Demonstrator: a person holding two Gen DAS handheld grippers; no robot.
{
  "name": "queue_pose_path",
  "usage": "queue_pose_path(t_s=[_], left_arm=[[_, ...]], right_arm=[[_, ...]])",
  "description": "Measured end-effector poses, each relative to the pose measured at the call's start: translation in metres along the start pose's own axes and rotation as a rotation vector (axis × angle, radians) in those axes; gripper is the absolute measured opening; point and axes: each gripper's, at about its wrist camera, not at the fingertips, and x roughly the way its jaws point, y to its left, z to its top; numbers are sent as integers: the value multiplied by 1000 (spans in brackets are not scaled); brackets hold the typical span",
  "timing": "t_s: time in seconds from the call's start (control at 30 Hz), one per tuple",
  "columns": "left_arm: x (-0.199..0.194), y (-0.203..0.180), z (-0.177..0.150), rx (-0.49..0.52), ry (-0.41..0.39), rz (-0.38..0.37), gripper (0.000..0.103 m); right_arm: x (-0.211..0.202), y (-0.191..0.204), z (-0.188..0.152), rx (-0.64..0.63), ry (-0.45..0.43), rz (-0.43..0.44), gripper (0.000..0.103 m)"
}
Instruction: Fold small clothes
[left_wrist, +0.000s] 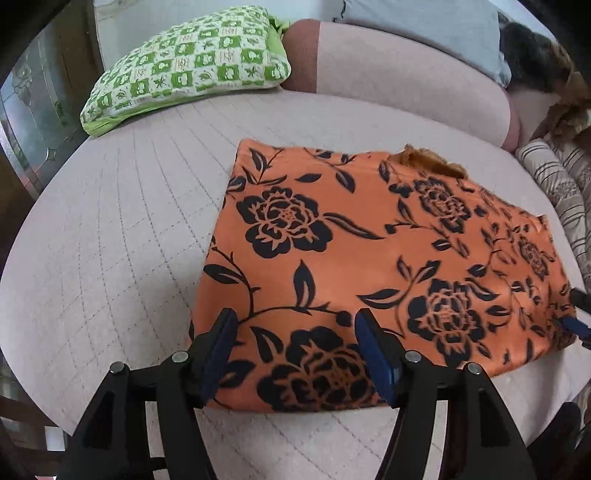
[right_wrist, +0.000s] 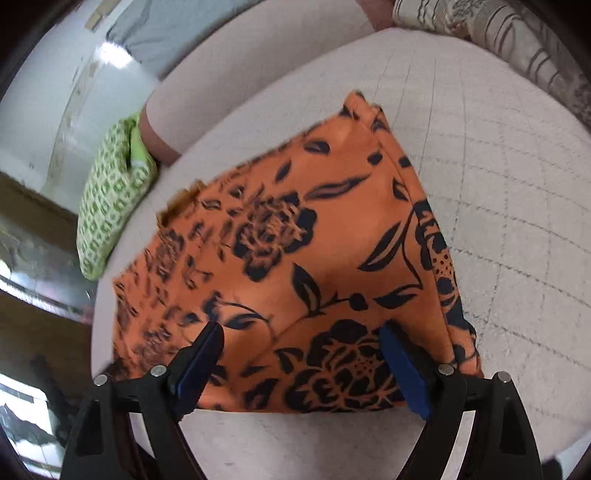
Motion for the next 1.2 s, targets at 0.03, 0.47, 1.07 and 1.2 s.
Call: queue_pose_path(t_s=[0.03, 0.47, 1.07, 1.2], left_arm=[[-5, 0, 0, -5, -15, -2, 67], [-35, -9, -7, 2, -56, -12, 67], [0, -50, -8, 69, -15, -3, 67], [27, -61, -14, 116, -1, 25, 67]], right_arm=[[-6, 6, -1, -16, -12, 12, 88], [-29, -16, -64, 101, 32, 56, 88], [-18, -84, -45, 512, -114, 181, 90], [-10, -92, -41, 576, -154, 207, 90]])
